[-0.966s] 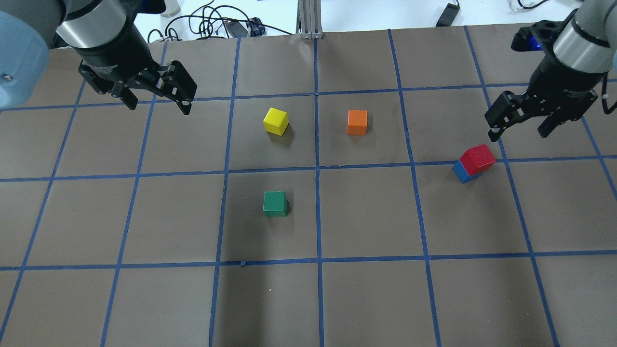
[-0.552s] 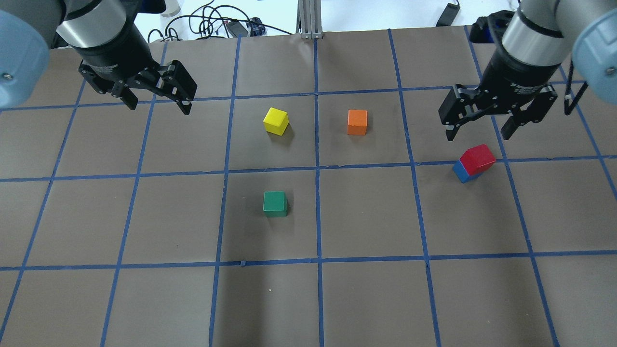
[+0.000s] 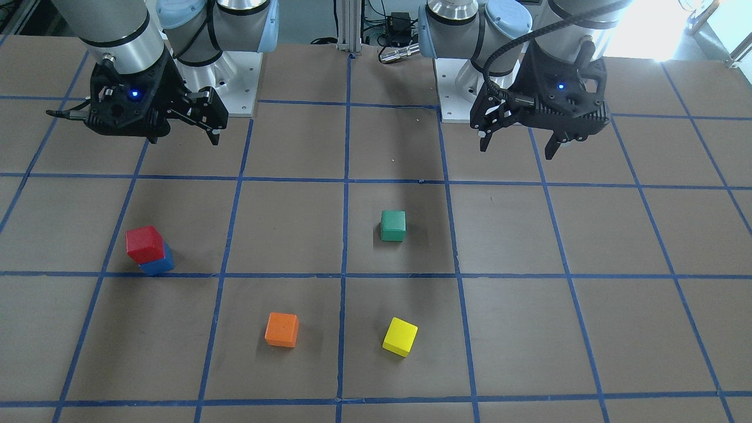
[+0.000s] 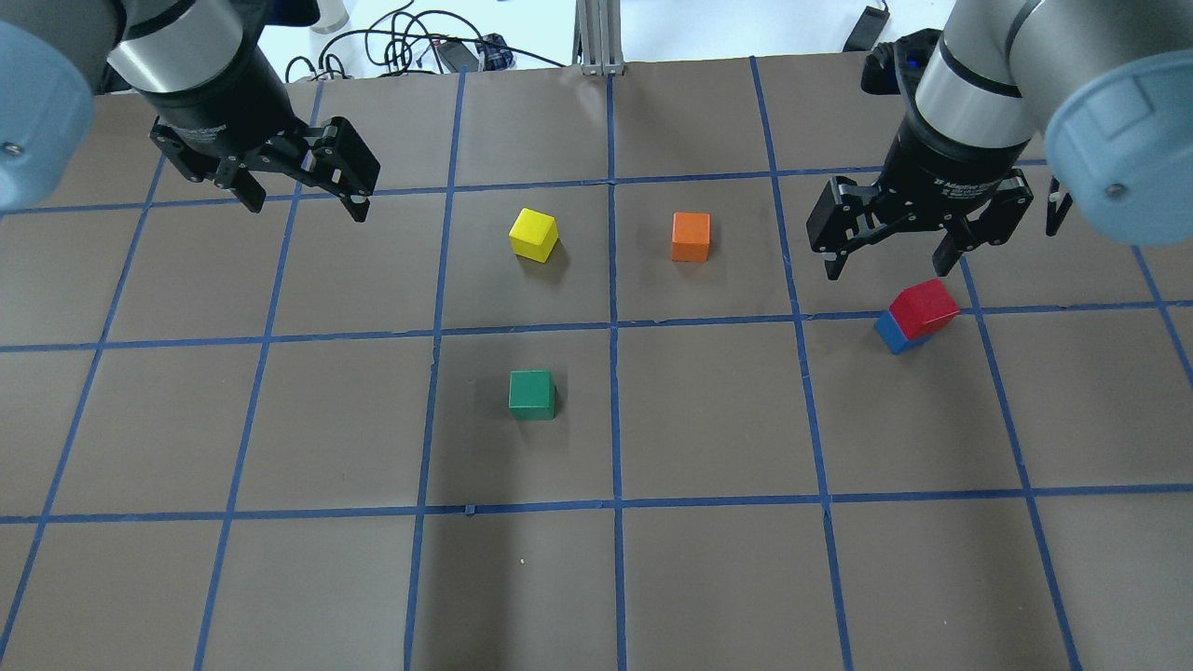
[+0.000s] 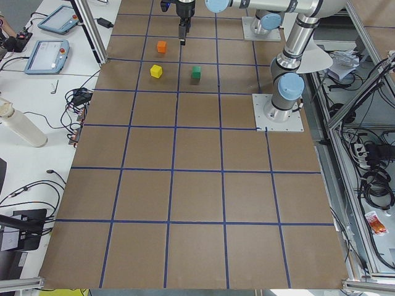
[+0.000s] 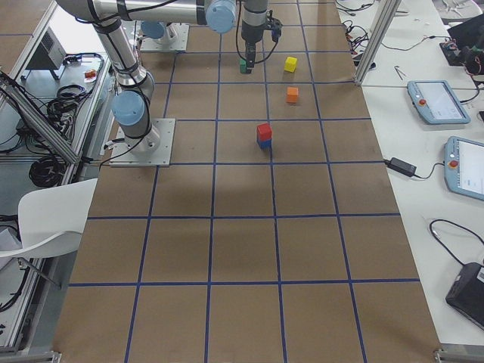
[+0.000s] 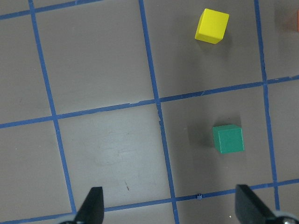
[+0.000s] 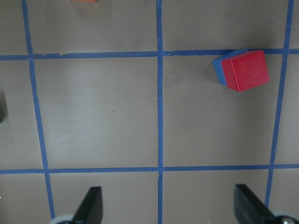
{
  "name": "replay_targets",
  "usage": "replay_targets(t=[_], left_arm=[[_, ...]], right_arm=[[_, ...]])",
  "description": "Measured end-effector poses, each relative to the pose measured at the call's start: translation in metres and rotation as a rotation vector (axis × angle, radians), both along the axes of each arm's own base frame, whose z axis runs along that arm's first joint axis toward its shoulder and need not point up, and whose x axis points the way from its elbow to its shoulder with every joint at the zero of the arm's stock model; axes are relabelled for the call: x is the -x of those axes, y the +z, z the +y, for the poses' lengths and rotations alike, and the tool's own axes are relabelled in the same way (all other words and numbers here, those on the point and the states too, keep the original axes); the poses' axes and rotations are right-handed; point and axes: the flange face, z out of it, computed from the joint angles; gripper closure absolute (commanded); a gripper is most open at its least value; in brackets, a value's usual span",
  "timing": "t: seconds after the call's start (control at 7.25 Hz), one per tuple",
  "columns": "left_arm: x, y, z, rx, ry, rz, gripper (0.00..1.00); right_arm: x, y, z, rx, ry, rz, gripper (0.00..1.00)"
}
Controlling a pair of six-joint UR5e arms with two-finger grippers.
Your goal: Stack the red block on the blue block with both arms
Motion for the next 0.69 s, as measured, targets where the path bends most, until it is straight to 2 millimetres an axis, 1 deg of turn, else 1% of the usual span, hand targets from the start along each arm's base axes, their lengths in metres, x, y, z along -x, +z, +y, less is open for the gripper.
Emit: replay_targets(t=[0.28, 0.69], left_arm=[[-0.0001, -0.0001, -0.0001, 0.0, 0.0, 0.0, 0.0], [-0.0001, 0.0002, 0.0001, 0.0, 0.0, 0.0, 0.0]], right_arm=[[-0.0005, 0.0008, 0.0006, 0.006, -0.058, 0.008, 0.0], [0.0026, 0.008, 0.0034, 0.023, -0.078, 0.011, 0.0]])
